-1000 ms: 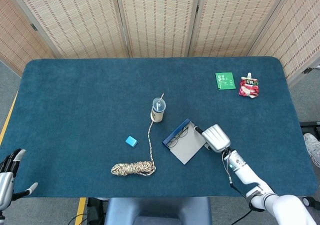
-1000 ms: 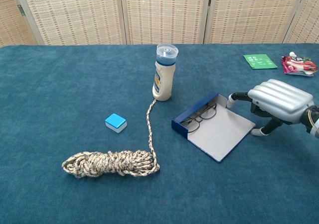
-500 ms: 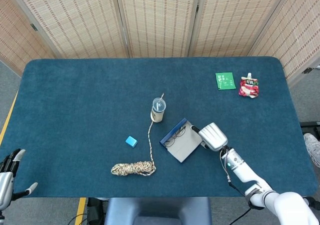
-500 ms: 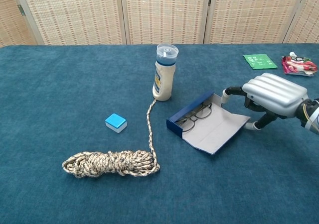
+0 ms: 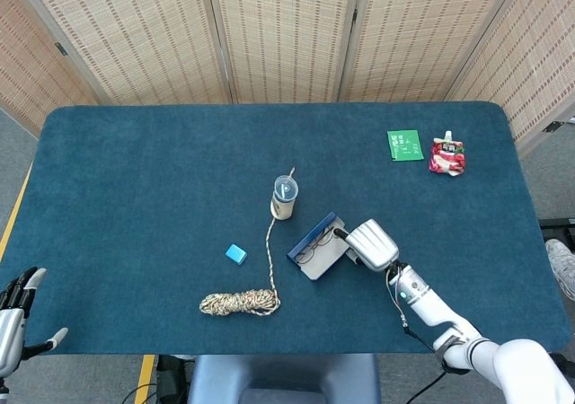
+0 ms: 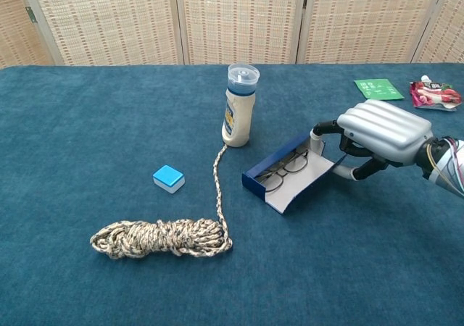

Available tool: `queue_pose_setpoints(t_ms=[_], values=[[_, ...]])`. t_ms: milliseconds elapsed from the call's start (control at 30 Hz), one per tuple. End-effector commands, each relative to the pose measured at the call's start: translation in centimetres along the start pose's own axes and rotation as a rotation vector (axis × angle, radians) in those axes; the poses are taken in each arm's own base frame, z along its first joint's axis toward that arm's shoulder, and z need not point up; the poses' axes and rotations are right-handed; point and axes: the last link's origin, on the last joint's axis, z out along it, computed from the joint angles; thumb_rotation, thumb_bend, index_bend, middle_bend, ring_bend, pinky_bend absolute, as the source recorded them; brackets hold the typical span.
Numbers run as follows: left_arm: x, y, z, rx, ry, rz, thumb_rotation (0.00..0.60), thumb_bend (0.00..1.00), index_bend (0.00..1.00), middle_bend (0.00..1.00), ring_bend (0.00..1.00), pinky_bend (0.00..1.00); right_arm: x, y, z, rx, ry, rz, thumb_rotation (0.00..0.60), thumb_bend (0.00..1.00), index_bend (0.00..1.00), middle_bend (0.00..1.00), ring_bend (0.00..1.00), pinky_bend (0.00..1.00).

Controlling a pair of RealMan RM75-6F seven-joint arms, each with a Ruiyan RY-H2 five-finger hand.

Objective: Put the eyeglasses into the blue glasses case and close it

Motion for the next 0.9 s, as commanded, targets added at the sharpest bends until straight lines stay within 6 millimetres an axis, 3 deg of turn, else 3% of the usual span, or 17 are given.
queue_pose_setpoints(t_ms=[33, 167, 367, 733, 900], values=[[0.0, -0.1, 0.0, 0.003, 0.0, 0.001, 0.6, 0.19, 0.07, 0.09, 0.12, 0.23, 0.0, -0.1, 0.1, 0.002, -0.003, -0.002, 0.6, 0.36, 0.47, 1.0, 1.0, 1.0], [0.0, -0.2, -0.1, 0.005, -0.002, 0.001, 0.6, 0.19, 0.07, 0.09, 0.12, 0.23, -0.2, -0.2, 0.2, 0.003, -0.014, -0.008, 0.6, 0.4, 0.61, 1.0, 1.0, 1.0], [-0.1, -0.3, -0.2, 0.007, -0.003, -0.002, 0.6, 0.19, 0.07, 0.09, 0.12, 0.23, -0.3, -0.1, -0.5, 0.009, -0.022, -0.008, 0.6, 0.49, 0.69, 1.0, 1.0, 1.0], [-0.4, 0.0, 0.1, -0.007, -0.006, -0.012, 0.6, 0.19, 0.07, 0.09, 0.12, 0.23, 1.3, 0.5, -4.6, 0.031, -0.037, -0.008, 0.6, 0.51, 0.73, 1.0, 1.0, 1.0], [-0.7, 0.4, 0.3, -0.021, -0.013, -0.02, 0.6, 0.19, 0.07, 0.09, 0.12, 0.23, 2.0, 0.0, -4.1, 0.024, -0.054, -0.031, 0.6, 0.51, 0.73, 1.0, 1.0, 1.0]])
